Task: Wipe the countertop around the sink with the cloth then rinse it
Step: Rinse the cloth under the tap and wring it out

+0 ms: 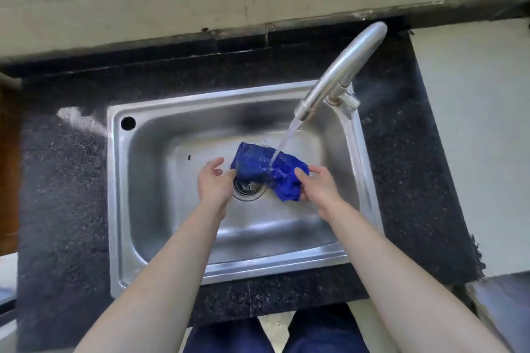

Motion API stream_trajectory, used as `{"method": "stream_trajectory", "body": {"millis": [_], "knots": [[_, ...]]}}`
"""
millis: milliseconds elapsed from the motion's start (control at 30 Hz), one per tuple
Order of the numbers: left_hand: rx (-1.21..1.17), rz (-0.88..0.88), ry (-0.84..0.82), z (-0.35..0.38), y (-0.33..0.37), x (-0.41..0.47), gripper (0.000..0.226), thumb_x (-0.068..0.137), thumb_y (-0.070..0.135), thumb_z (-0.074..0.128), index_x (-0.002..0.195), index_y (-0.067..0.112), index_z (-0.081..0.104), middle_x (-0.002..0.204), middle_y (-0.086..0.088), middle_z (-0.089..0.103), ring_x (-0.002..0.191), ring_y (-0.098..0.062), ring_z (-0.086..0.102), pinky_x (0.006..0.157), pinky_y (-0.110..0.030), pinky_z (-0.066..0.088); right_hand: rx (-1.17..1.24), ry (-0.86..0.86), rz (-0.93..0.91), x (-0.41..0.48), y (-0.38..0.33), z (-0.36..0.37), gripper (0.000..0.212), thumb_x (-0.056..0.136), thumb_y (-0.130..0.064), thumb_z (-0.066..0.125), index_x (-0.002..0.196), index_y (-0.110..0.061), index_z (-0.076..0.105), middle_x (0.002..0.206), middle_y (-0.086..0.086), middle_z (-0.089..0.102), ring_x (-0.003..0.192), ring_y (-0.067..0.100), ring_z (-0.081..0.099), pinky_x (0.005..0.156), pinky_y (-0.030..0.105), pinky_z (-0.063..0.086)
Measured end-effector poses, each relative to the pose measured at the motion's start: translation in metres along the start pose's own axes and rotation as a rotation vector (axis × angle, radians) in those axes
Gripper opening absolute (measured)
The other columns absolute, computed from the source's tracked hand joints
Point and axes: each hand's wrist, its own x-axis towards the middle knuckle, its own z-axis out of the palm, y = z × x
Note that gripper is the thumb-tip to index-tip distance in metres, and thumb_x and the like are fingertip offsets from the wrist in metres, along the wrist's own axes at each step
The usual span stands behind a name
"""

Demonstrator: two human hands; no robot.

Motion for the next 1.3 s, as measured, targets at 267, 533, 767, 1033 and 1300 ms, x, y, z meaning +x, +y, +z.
{"method": "stream_trajectory", "body": {"millis": [267,533,767,1033,1300], "knots": [[0.424,0.085,-0.147,0.021,-0.073,0.024,0.039,0.091,0.018,0.067,0.128,0.011,0.061,0.112,-0.004,0.066,0.101,-0.025,0.064,0.094,-0.034,0.05,-0.981,-0.119,-0.382,0.024,0.045,0.005,0.065,0.084,-0.042,0.072,0.141,-0.024,0.047,0.137,0.004,0.047,0.122,0.024,0.053,0.1,0.037,0.047],[0.233,-0.064,-0.3,0.051,-0.087,0.048,0.052,0.096,0.013,0.052,0.146,0.008,0.04,0.125,-0.01,0.063,0.114,-0.032,0.063,0.103,-0.048,0.049,-1.21,-0.241,-0.544,0.047,0.048,0.014,0.035,0.1,-0.022,0.055,0.134,-0.018,0.059,0.12,0.01,0.061,0.105,0.033,0.06,0.086,0.034,0.046],[0.476,0.288,-0.332,0.043,-0.083,0.042,0.027,0.082,0.015,0.078,0.107,0.024,0.073,0.085,0.002,0.067,0.074,-0.009,0.058,0.066,-0.015,0.042,-0.35,-0.26,-0.229,0.035,0.032,0.004,0.025,0.105,-0.02,0.045,0.096,-0.027,0.067,0.092,-0.002,0.068,0.086,0.019,0.061,0.089,0.04,0.054],[0.507,0.449,-0.311,0.015,-0.064,0.039,0.011,0.084,0.018,0.076,0.087,0.024,0.067,0.083,0.009,0.068,0.082,-0.015,0.063,0.077,-0.031,0.048,-0.921,-0.177,-0.565,0.017,0.019,-0.009,0.037,0.09,-0.054,0.065,0.121,-0.035,0.059,0.104,-0.009,0.058,0.097,0.019,0.062,0.077,0.029,0.042],[0.256,0.613,-0.207,0.0,-0.002,0.022,0.018,0.092,0.026,0.068,0.105,0.02,0.078,0.095,0.011,0.072,0.086,-0.006,0.066,0.09,-0.031,0.053,-0.692,0.065,-0.895,0.0,-0.024,-0.008,0.031,0.105,-0.028,0.047,0.128,-0.019,0.064,0.131,0.002,0.054,0.119,0.02,0.054,0.1,0.033,0.044]]}}
